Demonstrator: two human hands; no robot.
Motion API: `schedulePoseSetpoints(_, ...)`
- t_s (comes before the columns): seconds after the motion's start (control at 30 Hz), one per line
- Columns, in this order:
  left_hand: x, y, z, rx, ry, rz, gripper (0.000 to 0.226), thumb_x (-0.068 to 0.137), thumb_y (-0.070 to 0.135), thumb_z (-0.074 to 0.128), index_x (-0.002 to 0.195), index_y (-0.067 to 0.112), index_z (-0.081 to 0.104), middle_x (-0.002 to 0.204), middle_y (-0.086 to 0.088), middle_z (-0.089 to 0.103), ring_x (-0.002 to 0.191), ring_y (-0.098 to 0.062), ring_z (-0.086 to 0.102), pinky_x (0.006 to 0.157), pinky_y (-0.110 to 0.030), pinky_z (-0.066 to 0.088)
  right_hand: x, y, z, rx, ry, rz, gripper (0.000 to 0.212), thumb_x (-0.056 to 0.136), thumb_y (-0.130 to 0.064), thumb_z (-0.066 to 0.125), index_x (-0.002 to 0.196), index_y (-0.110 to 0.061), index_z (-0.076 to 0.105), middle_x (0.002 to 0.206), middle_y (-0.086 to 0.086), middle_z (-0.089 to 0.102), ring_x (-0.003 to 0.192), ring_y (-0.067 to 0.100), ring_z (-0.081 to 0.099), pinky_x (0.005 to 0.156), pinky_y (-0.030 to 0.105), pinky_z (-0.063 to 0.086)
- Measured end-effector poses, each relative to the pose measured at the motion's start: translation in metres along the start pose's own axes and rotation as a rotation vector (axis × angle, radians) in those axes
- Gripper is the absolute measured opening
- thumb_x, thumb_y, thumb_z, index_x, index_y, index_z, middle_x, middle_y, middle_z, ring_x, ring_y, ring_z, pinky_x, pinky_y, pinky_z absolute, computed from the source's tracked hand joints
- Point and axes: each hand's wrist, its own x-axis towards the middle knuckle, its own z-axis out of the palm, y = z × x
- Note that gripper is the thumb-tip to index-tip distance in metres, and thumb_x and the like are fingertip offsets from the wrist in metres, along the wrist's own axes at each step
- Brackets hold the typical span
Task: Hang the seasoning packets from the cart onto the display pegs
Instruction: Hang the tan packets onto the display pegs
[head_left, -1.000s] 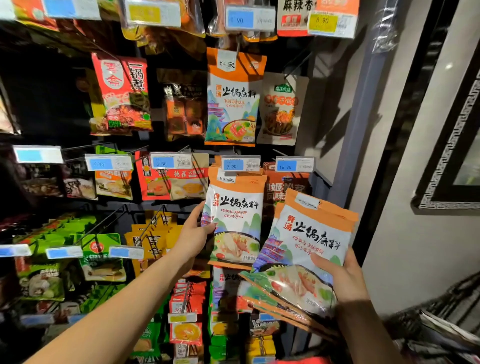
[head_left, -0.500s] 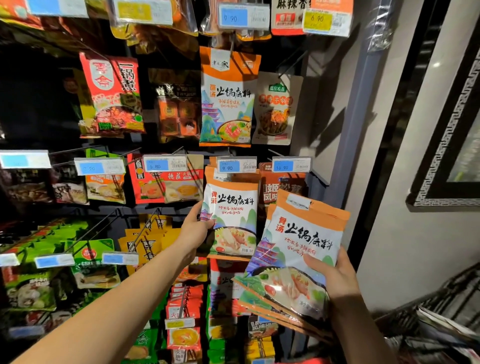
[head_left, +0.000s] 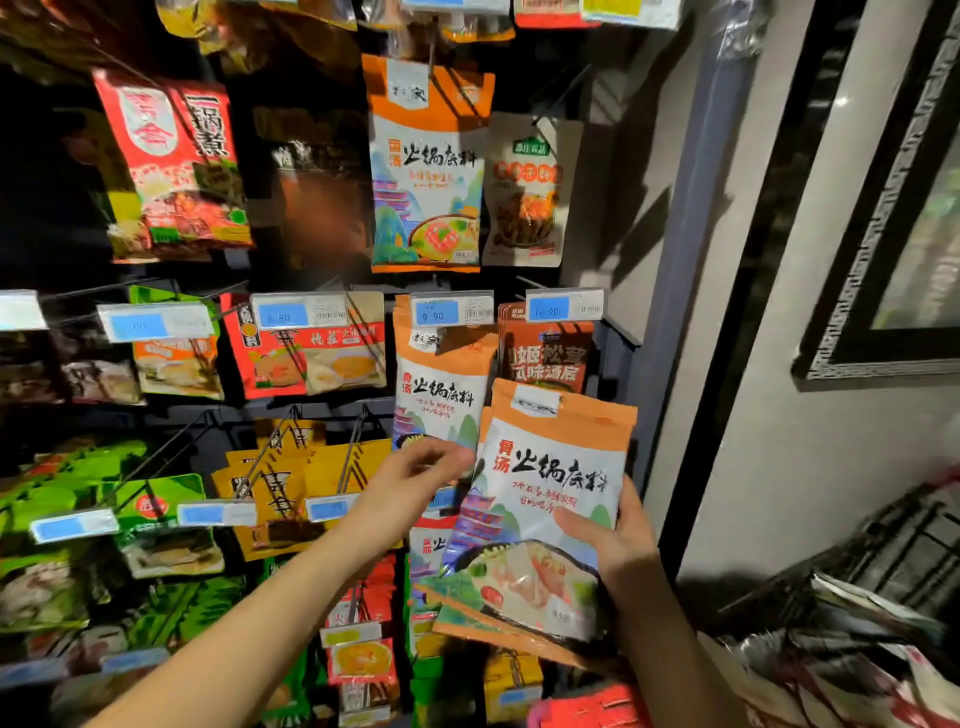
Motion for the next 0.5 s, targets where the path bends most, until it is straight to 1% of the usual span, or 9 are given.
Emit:
schedulePoseSetpoints(0.07,-0.014,0.006,0.011,0.040,-0.090,-0.013,0.059,0.067,0.063,0.084,0.109,0.023,0.071,0.106,0.001,0.076,0.100,-0.015,0.072,0.092,-0.032,0.055,0.003,0.005,0.010,0.011,-0.004,-0.006,0.059,0.084,0.016,0.069,0.131,-0.017,0.059,0.118,0.006,0.076,0.107,0.026,0.074,0.076,0.034,0.063)
schedulePoseSetpoints(0.17,-0.020,0.008,0.015,0.057,-0.041,0.012,0.038,0.076,0.028,0.090,0.106,0.018,0.068,0.094,0.006,0.078,0.083,-0.013,0.074,0.070,-0.025,0.057,0.002,0.007,0.027,0.019,0.003,0.022,0.063,0.083,0.014,0.072,0.135,-0.020,0.058,0.113,0.001,0.078,0.100,0.021,0.076,0.071,0.031,0.063)
schedulePoseSetpoints(0.23,-0.020,0.007,0.011,0.063,0.020,0.012,0.029,0.078,0.024,0.088,0.100,0.019,0.069,0.085,0.006,0.078,0.070,-0.010,0.072,0.063,-0.027,0.053,0.001,0.009,0.036,-0.021,-0.021,0.022,0.067,0.084,0.006,0.076,0.139,-0.025,0.056,0.116,-0.005,0.077,0.102,0.016,0.075,0.077,0.030,0.063)
schedulePoseSetpoints(0.3,-0.018,0.000,0.004,0.011,0.068,-0.038,0.027,0.081,0.022,0.086,0.101,0.018,0.068,0.076,0.010,0.076,0.061,-0.004,0.068,0.060,-0.024,0.050,-0.001,0.011,0.041,-0.033,-0.050,0.026,0.066,0.087,-0.007,0.078,0.141,-0.035,0.054,0.122,-0.011,0.074,0.109,0.012,0.072,0.089,0.034,0.060)
schedulePoseSetpoints(0.33,-0.017,-0.002,0.001,-0.046,0.081,-0.063,0.029,0.083,0.020,0.084,0.106,0.016,0.067,0.075,0.011,0.075,0.061,-0.003,0.068,0.060,-0.023,0.052,-0.002,0.012,0.042,-0.033,-0.057,0.035,0.064,0.088,-0.016,0.079,0.142,-0.039,0.053,0.126,-0.013,0.072,0.113,0.010,0.070,0.095,0.035,0.058)
schedulePoseSetpoints(0.37,-0.016,-0.005,-0.003,-0.101,0.099,-0.090,0.031,0.084,0.019,0.083,0.110,0.017,0.066,0.080,0.011,0.076,0.067,-0.005,0.071,0.066,-0.026,0.056,-0.003,0.013,0.042,-0.042,-0.053,0.046,0.061,0.088,-0.026,0.078,0.141,-0.043,0.053,0.128,-0.016,0.070,0.116,0.007,0.068,0.097,0.034,0.056)
schedulePoseSetpoints(0.4,-0.014,-0.009,-0.006,-0.149,0.126,-0.108,0.033,0.086,0.019,0.082,0.114,0.019,0.065,0.090,0.009,0.078,0.079,-0.009,0.074,0.077,-0.033,0.060,-0.004,0.013,0.042,-0.052,-0.055,0.049,0.057,0.089,-0.034,0.075,0.140,-0.045,0.053,0.129,-0.020,0.069,0.116,0.002,0.066,0.095,0.028,0.054)
schedulePoseSetpoints(0.43,-0.013,-0.012,-0.008,-0.186,0.145,-0.120,0.035,0.087,0.019,0.081,0.117,0.021,0.063,0.102,0.007,0.078,0.092,-0.014,0.075,0.088,-0.041,0.059,-0.004,0.015,0.041,-0.057,-0.056,0.053,0.053,0.090,-0.038,0.073,0.139,-0.046,0.054,0.128,-0.023,0.068,0.114,-0.004,0.065,0.089,0.022,0.053)
schedulePoseSetpoints(0.5,-0.011,-0.014,-0.009,-0.266,0.163,-0.140,0.037,0.090,0.016,0.078,0.122,0.022,0.061,0.115,0.003,0.076,0.105,-0.020,0.073,0.098,-0.046,0.055,0.000,0.019,0.037,-0.048,-0.049,0.056,0.043,0.098,-0.028,0.068,0.136,-0.044,0.055,0.124,-0.022,0.070,0.105,-0.009,0.066,0.078,0.014,0.052)
